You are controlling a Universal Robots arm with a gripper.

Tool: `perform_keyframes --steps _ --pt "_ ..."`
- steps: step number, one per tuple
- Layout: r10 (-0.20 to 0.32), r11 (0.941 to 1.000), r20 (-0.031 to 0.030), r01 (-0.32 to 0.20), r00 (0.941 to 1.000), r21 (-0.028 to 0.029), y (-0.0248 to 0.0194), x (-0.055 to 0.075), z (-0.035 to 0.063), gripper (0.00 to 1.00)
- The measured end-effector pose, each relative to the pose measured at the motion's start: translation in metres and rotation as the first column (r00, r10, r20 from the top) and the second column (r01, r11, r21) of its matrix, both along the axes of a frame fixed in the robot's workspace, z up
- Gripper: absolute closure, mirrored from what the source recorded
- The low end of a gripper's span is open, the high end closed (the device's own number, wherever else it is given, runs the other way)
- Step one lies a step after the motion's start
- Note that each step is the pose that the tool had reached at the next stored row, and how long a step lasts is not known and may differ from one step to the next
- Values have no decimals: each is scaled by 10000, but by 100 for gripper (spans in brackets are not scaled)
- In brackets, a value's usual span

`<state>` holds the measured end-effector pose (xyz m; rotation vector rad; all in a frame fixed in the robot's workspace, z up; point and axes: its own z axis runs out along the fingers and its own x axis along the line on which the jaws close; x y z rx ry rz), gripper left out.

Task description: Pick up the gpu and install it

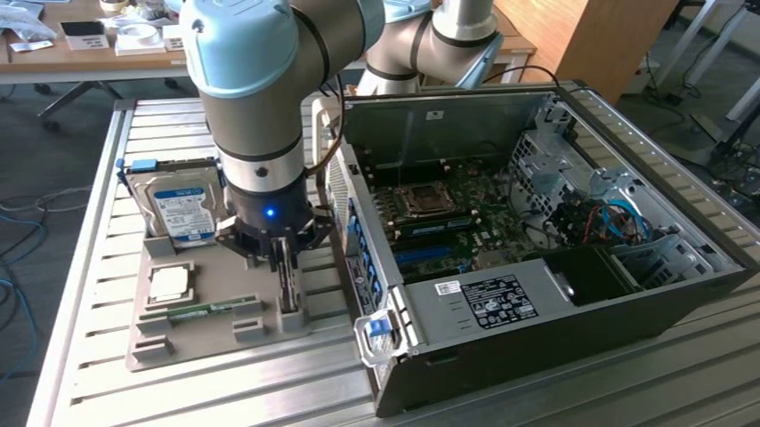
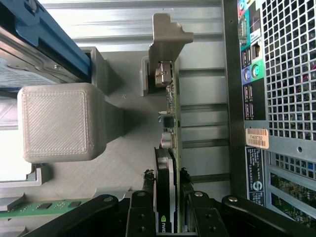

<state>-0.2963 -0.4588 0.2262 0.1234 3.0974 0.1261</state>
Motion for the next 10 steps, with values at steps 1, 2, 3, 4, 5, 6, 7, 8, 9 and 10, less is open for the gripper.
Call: perform_keyframes --steps 1,2,3,4,5,6,7,8,9,10 --pt "-11 10000 0 11 10000 0 0 0 -1 67" --pt "-23 10000 0 23 10000 0 0 0 -2 67" --pt "-35 10000 0 35 10000 0 0 0 -3 67" --pt "-37 10000 -1 37 10000 0 0 0 -3 67" --pt "-38 10000 0 38 10000 0 0 0 -3 67" --pt "-38 10000 0 38 10000 0 0 0 -4 67" --pt "-38 10000 0 38 10000 0 0 0 -3 67" --pt "-38 10000 1 38 10000 1 0 0 -4 67" --pt "-38 10000 0 38 10000 0 0 0 -3 67" --pt "-38 10000 0 38 10000 0 0 0 -3 67"
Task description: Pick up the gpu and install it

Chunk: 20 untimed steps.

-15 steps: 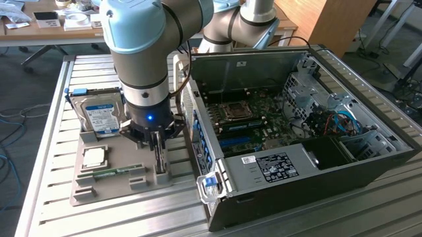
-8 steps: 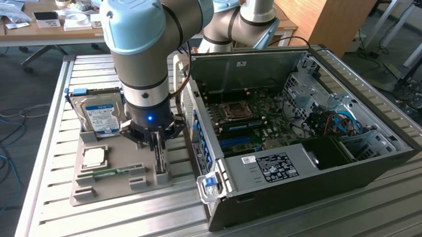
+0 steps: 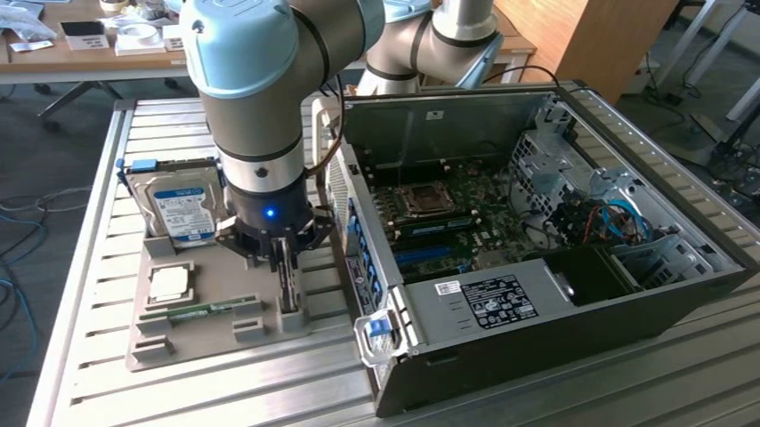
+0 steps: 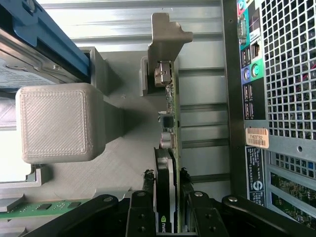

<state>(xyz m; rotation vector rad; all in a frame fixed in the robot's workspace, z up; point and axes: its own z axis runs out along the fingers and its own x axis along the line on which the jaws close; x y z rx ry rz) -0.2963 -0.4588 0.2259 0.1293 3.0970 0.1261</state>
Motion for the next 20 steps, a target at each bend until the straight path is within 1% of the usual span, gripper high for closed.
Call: perform_keyframes --steps 5,7,8,20 --pt "0 10000 0 0 10000 0 0 0 0 67" --pt "1 10000 -1 -1 10000 -1 0 0 0 68" --pt "0 10000 -1 0 10000 0 0 0 0 73" --pt "0 10000 0 0 10000 0 0 0 0 73"
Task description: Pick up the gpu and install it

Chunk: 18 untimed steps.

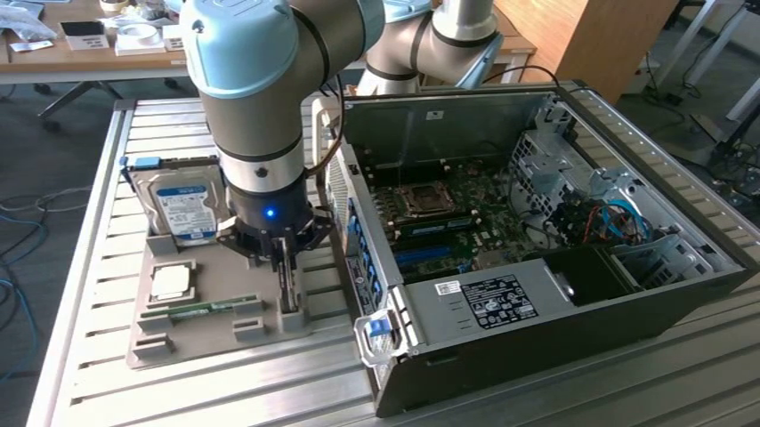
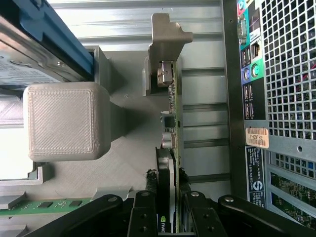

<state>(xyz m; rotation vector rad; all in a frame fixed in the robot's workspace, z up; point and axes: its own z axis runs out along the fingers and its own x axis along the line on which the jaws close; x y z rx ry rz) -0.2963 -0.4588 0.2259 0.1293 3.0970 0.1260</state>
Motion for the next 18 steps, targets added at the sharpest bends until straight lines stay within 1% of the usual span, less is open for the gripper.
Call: perform_keyframes --steps 3,6,13,18 --pt "23 10000 0 -23 10000 0 0 0 0 73" --pt "184 9998 1 -184 9998 0 1 -1 0 73" --pt "195 9998 2 -195 9998 3 0 0 4 73" --pt "195 9998 0 -195 9998 1 0 0 72 73"
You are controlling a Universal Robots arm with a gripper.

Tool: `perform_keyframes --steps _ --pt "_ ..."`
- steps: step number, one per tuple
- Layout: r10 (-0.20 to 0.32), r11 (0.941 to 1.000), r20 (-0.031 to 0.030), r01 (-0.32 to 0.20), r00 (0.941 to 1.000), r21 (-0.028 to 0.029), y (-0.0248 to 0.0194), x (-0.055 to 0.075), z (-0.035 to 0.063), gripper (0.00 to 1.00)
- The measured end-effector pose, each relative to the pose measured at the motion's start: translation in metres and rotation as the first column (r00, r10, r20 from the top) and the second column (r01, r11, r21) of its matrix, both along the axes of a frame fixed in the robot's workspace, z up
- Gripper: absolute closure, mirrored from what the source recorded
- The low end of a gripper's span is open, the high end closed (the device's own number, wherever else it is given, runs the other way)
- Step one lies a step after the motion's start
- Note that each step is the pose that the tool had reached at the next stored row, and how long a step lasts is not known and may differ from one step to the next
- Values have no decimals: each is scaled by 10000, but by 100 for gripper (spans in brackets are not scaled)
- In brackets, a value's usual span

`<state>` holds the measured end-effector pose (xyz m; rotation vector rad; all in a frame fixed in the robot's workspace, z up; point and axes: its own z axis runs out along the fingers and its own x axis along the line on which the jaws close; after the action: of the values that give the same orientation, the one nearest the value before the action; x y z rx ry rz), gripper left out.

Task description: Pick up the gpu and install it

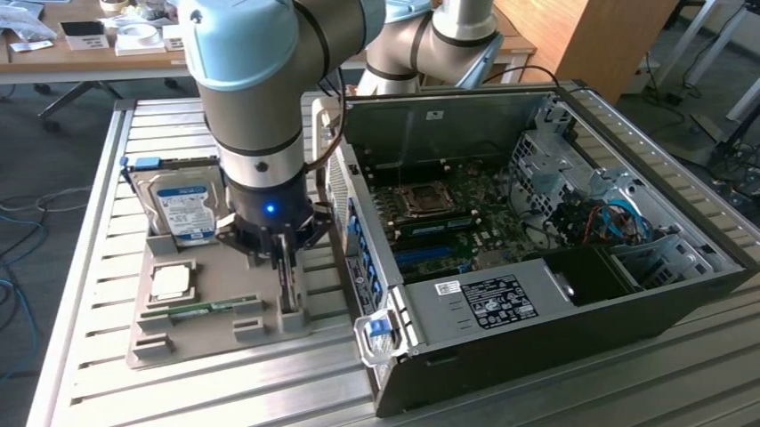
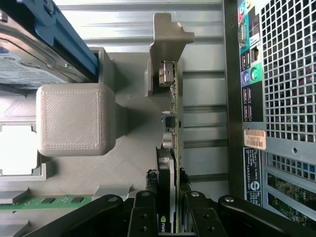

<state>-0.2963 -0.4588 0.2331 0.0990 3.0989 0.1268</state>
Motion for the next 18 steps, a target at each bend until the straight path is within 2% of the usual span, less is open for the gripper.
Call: perform_keyframes --steps 13,15,18 --pt "-1 10000 0 1 10000 2 0 0 286 73" --pt "1 10000 0 -1 10000 14 0 0 336 73" --pt "1 10000 0 -1 10000 79 0 0 422 73"
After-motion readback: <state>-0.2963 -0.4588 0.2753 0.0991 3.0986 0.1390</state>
